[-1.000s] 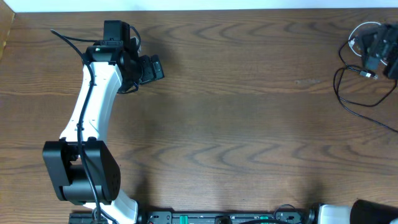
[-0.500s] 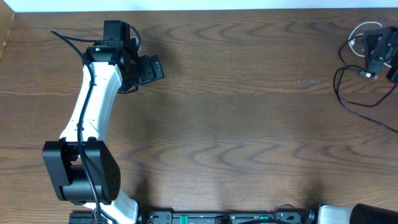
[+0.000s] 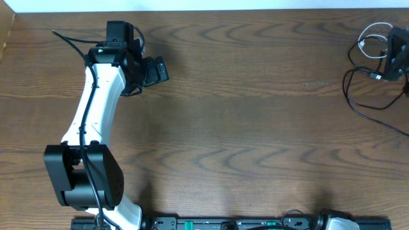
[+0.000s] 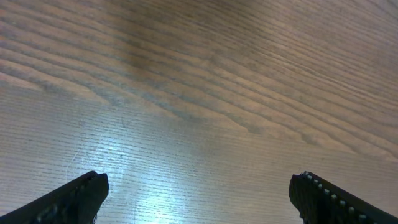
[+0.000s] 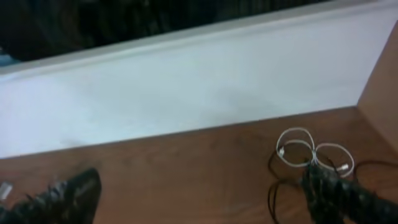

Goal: Untangle cables

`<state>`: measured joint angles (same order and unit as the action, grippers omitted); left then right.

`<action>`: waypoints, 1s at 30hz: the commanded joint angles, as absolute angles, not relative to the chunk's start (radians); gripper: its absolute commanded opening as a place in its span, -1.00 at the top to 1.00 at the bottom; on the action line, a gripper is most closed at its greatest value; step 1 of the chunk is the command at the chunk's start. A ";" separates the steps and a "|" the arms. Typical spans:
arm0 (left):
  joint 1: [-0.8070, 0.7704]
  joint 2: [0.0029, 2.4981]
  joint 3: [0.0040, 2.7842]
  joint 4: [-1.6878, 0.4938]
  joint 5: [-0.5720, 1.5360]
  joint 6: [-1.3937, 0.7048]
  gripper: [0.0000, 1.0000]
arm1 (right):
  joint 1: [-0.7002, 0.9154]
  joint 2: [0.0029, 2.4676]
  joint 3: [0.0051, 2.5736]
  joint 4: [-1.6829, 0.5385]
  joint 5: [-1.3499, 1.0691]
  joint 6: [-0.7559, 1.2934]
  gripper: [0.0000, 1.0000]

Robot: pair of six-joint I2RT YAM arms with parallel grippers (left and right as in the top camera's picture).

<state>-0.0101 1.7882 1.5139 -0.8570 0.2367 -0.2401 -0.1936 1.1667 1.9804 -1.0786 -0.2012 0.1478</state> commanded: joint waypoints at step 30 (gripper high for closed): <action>-0.009 1.790 1.509 -0.860 0.230 -0.245 -0.95 | -0.046 0.175 0.131 0.158 0.080 0.319 -0.99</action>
<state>-0.0101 1.7882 1.5135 -0.8570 0.2363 -0.2401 -0.0628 0.2260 0.1917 0.1482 0.0025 0.2638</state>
